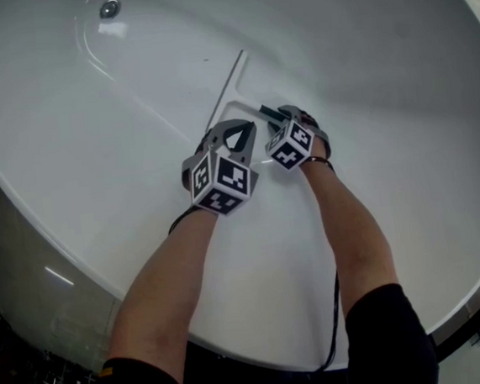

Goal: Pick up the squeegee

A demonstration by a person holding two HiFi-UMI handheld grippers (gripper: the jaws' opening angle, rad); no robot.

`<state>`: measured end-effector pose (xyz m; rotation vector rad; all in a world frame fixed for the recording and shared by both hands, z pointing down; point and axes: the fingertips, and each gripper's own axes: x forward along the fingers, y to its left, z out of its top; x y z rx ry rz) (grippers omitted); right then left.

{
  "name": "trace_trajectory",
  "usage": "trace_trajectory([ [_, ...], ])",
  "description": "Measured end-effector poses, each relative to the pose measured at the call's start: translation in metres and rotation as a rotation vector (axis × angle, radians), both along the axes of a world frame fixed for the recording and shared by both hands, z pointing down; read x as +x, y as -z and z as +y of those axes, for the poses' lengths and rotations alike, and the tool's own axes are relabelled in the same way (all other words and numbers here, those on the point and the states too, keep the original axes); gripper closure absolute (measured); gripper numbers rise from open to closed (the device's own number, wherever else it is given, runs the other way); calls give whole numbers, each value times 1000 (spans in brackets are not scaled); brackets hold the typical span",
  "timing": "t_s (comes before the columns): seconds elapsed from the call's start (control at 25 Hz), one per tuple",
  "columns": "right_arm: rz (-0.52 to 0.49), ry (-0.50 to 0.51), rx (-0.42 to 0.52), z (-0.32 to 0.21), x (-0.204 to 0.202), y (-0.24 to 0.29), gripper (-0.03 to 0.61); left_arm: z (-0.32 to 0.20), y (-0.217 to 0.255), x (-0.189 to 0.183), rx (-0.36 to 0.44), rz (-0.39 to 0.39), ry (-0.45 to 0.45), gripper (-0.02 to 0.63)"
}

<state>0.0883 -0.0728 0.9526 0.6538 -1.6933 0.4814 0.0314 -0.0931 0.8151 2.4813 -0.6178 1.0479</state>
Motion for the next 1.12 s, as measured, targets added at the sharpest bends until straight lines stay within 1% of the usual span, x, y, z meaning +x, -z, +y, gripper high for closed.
trace_trajectory([
  [0.08, 4, 1, 0, 1, 0, -4, 407, 1, 1, 2, 0, 5, -4, 614],
  [0.12, 8, 5, 6, 1, 0, -5, 446, 1, 1, 1, 1, 3, -6, 614],
  [0.16, 13, 12, 10, 1, -1, -5, 471, 0, 1, 0, 2, -4, -8, 614],
  [0.24, 13, 22, 9, 2, -4, 0, 476, -4, 3, -3, 9, -23, -11, 614],
  [0.36, -15, -4, 5, 5, -10, 23, 479, -9, 17, 0, 33, -46, -27, 614],
  [0.52, -47, -51, -15, 22, -17, 67, 480, -14, 65, 0, 59, -33, -5, 614],
  [0.68, -72, -96, -26, 34, -24, 142, 482, -17, 138, -7, 107, -1, 34, 614],
  [0.84, -80, -162, -6, 39, -31, 227, 482, -12, 210, -38, 139, 30, 91, 614],
  [1.0, -110, -264, 61, 49, -29, 345, 482, 23, 302, -58, 160, 70, 113, 614],
  [1.12, -145, -344, 117, 72, -27, 420, 482, 61, 374, -65, 181, 103, 109, 614],
])
